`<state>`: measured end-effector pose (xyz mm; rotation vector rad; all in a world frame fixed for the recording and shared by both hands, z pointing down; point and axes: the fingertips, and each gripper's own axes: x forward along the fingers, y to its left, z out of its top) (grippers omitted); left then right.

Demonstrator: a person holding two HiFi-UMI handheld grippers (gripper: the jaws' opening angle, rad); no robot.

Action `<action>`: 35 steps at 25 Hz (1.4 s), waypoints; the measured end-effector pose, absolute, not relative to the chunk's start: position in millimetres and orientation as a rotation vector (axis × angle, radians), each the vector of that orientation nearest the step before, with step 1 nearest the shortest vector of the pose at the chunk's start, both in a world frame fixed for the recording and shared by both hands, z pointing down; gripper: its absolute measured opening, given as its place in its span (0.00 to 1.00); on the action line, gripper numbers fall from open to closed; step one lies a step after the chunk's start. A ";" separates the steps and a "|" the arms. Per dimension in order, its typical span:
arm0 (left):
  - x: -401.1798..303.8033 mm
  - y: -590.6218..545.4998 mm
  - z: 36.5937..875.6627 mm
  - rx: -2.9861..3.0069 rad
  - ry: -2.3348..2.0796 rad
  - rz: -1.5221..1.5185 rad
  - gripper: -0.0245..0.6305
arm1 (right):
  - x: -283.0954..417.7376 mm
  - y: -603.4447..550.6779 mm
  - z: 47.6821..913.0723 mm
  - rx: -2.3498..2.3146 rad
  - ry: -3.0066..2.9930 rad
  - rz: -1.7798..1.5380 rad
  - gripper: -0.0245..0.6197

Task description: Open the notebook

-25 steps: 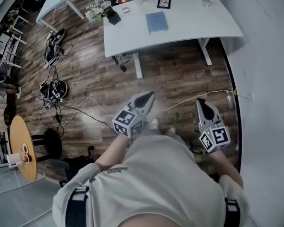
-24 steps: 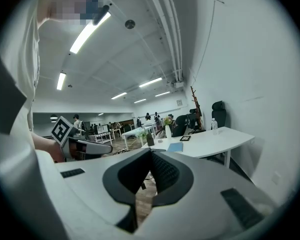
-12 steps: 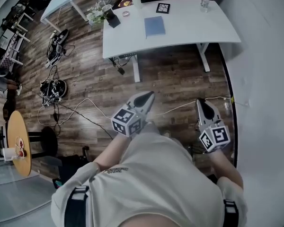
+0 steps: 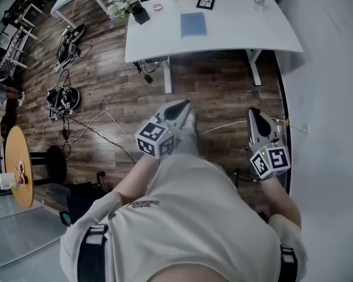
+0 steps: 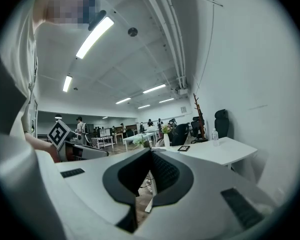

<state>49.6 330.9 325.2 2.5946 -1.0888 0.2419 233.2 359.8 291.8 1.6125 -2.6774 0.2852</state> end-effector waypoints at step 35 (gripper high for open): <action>43.9 101.6 367.5 2.538 -1.157 0.249 0.04 | 131.1 102.3 345.4 1.450 -2.669 0.427 0.04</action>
